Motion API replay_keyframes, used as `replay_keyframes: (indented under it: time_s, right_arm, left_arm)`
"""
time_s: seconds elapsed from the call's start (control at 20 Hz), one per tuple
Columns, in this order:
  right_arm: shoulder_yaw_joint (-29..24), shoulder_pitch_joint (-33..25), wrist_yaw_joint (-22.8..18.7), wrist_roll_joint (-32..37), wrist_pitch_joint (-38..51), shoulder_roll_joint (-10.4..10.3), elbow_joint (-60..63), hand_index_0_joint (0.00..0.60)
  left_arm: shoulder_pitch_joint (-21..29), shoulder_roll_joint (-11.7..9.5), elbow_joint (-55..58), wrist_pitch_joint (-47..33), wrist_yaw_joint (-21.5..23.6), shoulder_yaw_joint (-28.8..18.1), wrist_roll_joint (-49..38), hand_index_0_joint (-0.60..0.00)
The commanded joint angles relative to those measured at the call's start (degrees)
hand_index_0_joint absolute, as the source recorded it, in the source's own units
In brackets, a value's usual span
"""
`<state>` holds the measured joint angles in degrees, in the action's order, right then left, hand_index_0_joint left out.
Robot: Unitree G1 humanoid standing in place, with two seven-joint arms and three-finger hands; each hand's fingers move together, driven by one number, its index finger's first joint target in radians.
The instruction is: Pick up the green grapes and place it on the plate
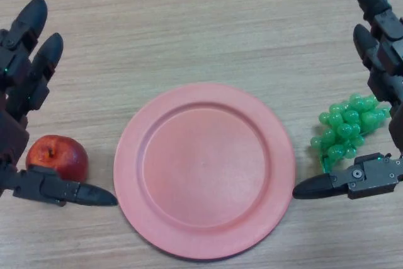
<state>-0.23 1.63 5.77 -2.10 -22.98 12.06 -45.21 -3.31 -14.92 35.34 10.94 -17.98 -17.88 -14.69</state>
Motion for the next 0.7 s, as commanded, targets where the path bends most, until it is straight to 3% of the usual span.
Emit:
replay_keyframes:
  time_s: [0.05, 0.25, 0.45, 0.7]
  right_arm:
    - [-2.2, -0.8, 0.3, -1.2, 10.6, 0.8, -2.1, 0.000]
    - [-2.7, -0.3, 2.0, -1.4, 11.1, 1.0, -1.8, 0.000]
    - [-6.1, -2.3, 6.4, -1.1, 13.0, 2.6, 2.8, 0.000]
    - [-9.8, -8.7, 13.6, -5.3, 24.3, 7.2, 19.9, 0.000]
  left_arm:
    - [1.6, -1.5, 3.7, -6.4, 3.1, -1.8, 0.2, 0.000]
    - [1.4, -1.2, 5.7, -4.0, 4.3, -0.7, 1.1, 0.000]
    - [0.4, -0.4, 6.3, -3.7, 4.5, 0.0, 2.4, 0.000]
    - [-1.1, 0.6, 7.6, -4.1, 4.4, -0.3, 3.1, 0.000]
